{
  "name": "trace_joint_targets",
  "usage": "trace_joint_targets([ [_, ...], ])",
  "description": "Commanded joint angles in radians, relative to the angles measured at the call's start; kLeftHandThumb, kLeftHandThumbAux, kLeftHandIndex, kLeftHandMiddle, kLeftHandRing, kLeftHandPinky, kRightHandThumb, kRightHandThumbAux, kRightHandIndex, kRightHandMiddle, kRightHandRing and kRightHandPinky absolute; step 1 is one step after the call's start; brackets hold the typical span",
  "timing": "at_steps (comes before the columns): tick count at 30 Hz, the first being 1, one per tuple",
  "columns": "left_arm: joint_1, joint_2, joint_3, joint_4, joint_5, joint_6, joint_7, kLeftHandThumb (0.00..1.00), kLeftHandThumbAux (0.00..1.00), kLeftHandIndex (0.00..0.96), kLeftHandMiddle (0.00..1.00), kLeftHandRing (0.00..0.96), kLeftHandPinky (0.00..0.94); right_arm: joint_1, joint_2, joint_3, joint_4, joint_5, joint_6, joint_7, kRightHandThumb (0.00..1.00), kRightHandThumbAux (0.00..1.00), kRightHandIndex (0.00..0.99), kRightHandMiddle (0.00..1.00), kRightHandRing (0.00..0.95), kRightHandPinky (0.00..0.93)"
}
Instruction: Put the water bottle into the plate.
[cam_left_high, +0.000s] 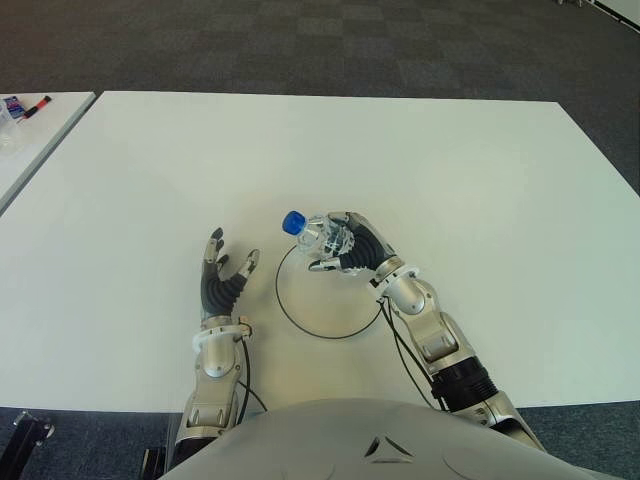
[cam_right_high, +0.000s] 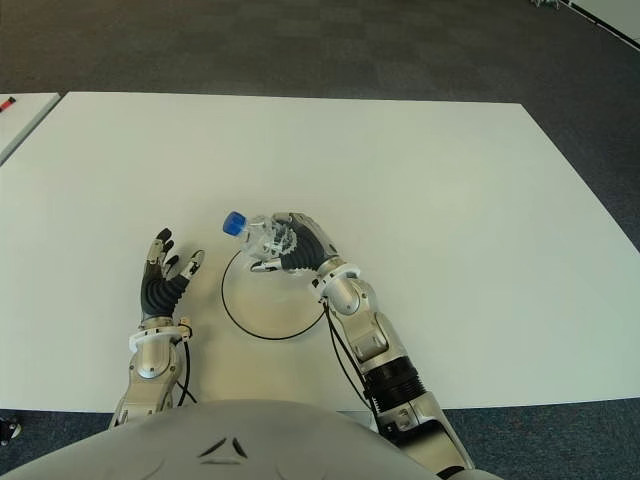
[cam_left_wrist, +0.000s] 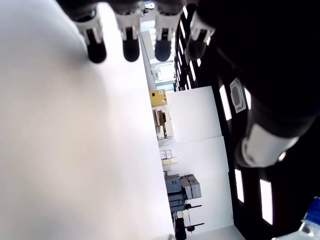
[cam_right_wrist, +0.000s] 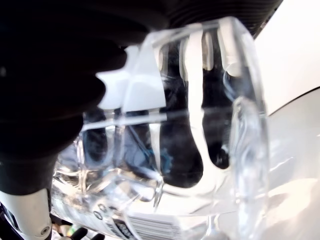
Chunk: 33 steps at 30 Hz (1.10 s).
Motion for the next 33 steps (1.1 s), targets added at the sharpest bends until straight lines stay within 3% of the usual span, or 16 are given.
trace_joint_targets([
  [1,0.015,-0.005,0.0,-0.025,0.002,0.011,-0.001,0.242,0.64,0.057,0.061,0.049,0.078,0.01,-0.006,-0.009,-0.027,0.023,0.027,0.015,0.717,0.714,0.439,0.911,0.88,0.862],
  [33,0.048,0.002,-0.012,-0.075,-0.004,-0.024,-0.014,0.241,0.664,0.051,0.06,0.053,0.08,0.032,-0.055,-0.047,-0.007,0.077,-0.038,-0.004,0.722,0.71,0.441,0.882,0.884,0.879],
])
